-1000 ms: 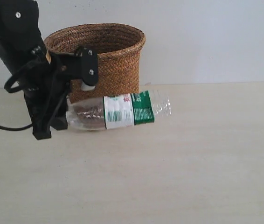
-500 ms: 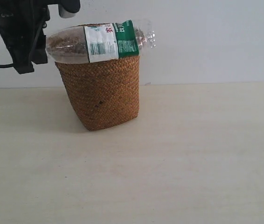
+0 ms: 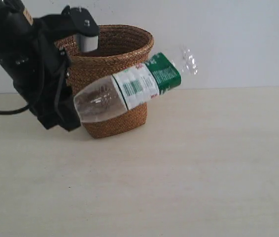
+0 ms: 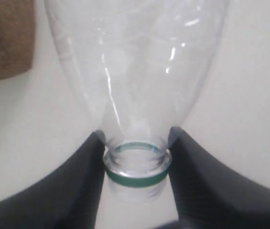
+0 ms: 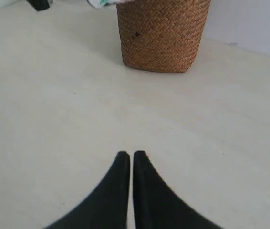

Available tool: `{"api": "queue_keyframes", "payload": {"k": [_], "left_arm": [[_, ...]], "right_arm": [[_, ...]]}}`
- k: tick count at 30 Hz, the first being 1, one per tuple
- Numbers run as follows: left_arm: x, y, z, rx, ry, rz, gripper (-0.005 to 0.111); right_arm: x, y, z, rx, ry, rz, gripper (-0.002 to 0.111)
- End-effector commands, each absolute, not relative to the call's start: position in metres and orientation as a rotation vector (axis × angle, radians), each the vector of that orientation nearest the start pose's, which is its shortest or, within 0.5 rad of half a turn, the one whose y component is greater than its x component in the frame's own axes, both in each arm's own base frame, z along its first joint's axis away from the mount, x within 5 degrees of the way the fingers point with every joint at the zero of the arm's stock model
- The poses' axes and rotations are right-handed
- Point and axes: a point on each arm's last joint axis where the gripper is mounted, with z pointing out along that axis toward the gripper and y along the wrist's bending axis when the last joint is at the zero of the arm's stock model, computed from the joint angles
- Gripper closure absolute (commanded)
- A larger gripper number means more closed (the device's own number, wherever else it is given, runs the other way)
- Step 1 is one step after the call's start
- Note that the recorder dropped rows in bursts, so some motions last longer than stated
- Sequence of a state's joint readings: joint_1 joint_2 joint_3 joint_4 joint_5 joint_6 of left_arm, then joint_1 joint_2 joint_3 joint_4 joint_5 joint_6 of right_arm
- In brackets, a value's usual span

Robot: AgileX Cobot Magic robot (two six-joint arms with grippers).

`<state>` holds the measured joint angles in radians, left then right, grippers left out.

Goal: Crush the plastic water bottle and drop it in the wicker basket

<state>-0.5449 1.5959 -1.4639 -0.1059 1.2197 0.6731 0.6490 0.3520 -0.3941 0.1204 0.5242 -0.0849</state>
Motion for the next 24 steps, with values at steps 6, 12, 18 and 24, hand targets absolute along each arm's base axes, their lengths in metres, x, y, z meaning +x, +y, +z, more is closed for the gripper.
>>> {"api": "queue_keyframes", "payload": {"k": [6,12,18,24], "left_arm": [[0.288,-0.159,0.344,1.359,2.281,0.194,0.102],[0.310,-0.160,0.425,1.130,1.861,0.345,0.052],[0.325,-0.156,0.438,0.938,1.939,0.416,-0.003],[0.327,-0.151,0.422,1.001,2.060,0.510,-0.001]], "right_arm": [[0.059,0.051,0.276,-0.651,1.874,0.499,0.108],[0.059,0.051,0.276,-0.651,1.874,0.499,0.108],[0.059,0.051,0.276,-0.651,1.874,0.499,0.108],[0.059,0.051,0.276,-0.651,1.874,0.499,0.108]]}}
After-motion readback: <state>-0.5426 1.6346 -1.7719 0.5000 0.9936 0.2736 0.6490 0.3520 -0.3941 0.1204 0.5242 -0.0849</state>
